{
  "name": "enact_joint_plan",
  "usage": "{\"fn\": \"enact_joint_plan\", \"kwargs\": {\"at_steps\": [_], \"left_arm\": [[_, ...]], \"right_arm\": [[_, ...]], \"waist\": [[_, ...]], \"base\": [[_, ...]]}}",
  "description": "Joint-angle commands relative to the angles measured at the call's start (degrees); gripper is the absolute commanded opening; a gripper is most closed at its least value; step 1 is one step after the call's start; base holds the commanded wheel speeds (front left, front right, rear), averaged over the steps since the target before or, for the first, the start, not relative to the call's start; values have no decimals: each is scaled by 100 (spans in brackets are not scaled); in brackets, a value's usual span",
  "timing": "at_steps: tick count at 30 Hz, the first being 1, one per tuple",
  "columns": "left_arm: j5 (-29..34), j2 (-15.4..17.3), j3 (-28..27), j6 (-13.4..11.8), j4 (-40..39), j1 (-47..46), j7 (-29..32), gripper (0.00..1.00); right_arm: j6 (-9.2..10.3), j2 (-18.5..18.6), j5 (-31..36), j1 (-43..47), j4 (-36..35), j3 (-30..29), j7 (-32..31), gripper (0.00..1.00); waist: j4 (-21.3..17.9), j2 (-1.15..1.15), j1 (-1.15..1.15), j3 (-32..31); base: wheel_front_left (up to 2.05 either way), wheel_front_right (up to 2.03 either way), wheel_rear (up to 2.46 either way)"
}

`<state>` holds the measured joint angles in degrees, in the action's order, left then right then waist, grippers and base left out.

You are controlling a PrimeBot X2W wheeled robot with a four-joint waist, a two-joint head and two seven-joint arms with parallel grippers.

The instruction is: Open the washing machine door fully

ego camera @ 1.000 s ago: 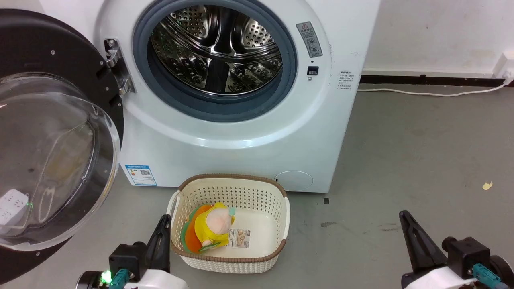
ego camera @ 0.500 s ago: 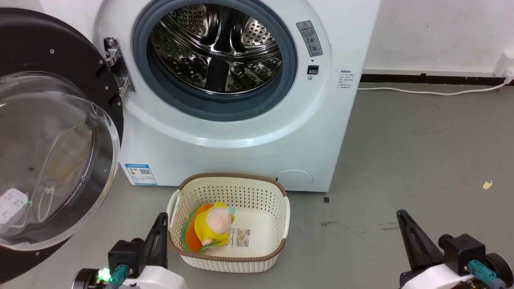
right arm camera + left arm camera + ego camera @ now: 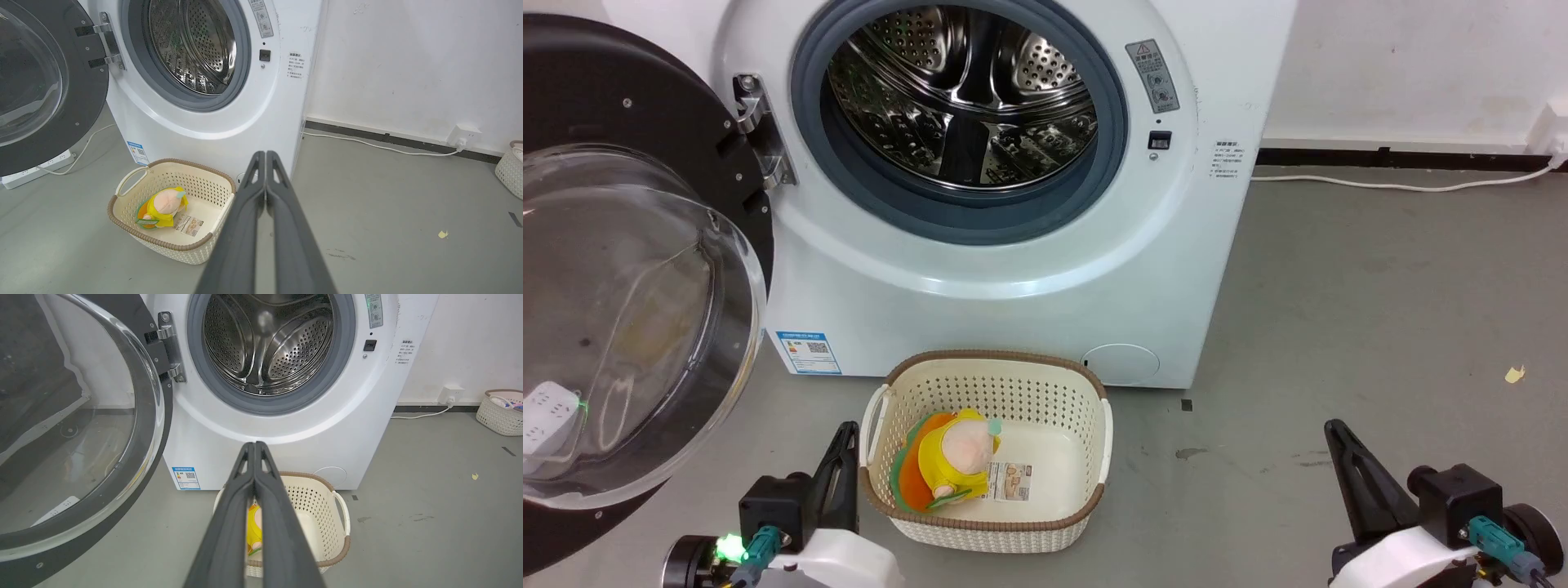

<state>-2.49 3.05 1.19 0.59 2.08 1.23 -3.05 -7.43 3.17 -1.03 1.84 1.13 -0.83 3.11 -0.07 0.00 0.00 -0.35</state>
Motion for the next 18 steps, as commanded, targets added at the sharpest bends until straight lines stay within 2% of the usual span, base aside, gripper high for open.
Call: {"fn": "enact_joint_plan", "kwargs": {"at_steps": [1,18], "left_arm": [[58,3,-15,-34,-35,-59,17,0],[190,-11,-87,-51,-155,-103,216,0]], "right_arm": [[-5,-23,22,-74,-43,16,-22,0],[-5,-27,78,-150,-91,62,-222,0]], "waist": [[0,0,0,1],[5,0,0,24]], "base": [[0,0,0],[0,0,0]]}}
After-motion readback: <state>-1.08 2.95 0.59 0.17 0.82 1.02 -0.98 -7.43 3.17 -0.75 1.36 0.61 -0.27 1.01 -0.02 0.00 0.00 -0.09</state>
